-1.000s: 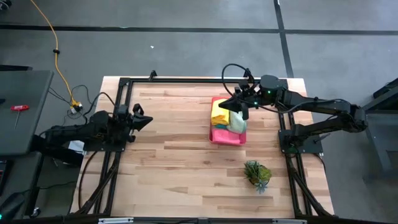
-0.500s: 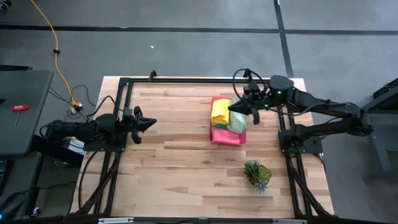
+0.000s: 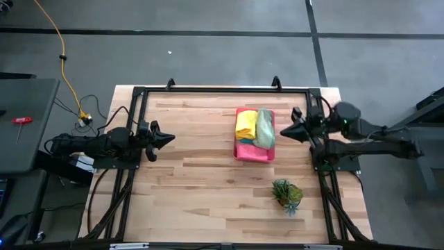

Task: Fold microfiber towels
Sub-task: Return to Home position

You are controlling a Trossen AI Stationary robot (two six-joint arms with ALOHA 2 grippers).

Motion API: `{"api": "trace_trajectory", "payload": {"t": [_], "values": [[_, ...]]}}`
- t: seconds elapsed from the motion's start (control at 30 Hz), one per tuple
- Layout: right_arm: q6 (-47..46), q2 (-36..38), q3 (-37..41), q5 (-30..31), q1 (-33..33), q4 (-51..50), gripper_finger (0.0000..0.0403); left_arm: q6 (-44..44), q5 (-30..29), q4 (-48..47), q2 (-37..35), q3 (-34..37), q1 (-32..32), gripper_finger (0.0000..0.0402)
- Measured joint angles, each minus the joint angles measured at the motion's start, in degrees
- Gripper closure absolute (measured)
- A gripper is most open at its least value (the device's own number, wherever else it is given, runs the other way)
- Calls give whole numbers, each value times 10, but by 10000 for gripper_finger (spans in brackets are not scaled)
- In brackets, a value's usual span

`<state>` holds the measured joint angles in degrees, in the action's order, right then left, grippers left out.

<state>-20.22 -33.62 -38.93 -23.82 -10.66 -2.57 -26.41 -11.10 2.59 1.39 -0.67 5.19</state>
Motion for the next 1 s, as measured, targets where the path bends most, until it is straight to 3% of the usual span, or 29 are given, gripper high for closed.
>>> {"api": "trace_trajectory", "payload": {"t": [0.13, 0.43, 0.63, 0.9, 1.0], "values": [[-41, 93, 102, 65, 43, 62, 403, 0, 0, 0, 0, 0, 0, 401], [-37, 252, 261, 214, 142, 129, 403, 0, 0, 2, 0, 0, 0, 401], [-23, 334, 325, 222, 137, 141, 403, 0, 0, 2, 0, 0, 0, 401], [-35, 335, 383, 193, 97, 179, 403, 0, 1, 2, 0, 0, 0, 401], [13, 334, 383, 192, 82, 149, 403, 0, 2, 2, 0, 0, 0, 401]]}}
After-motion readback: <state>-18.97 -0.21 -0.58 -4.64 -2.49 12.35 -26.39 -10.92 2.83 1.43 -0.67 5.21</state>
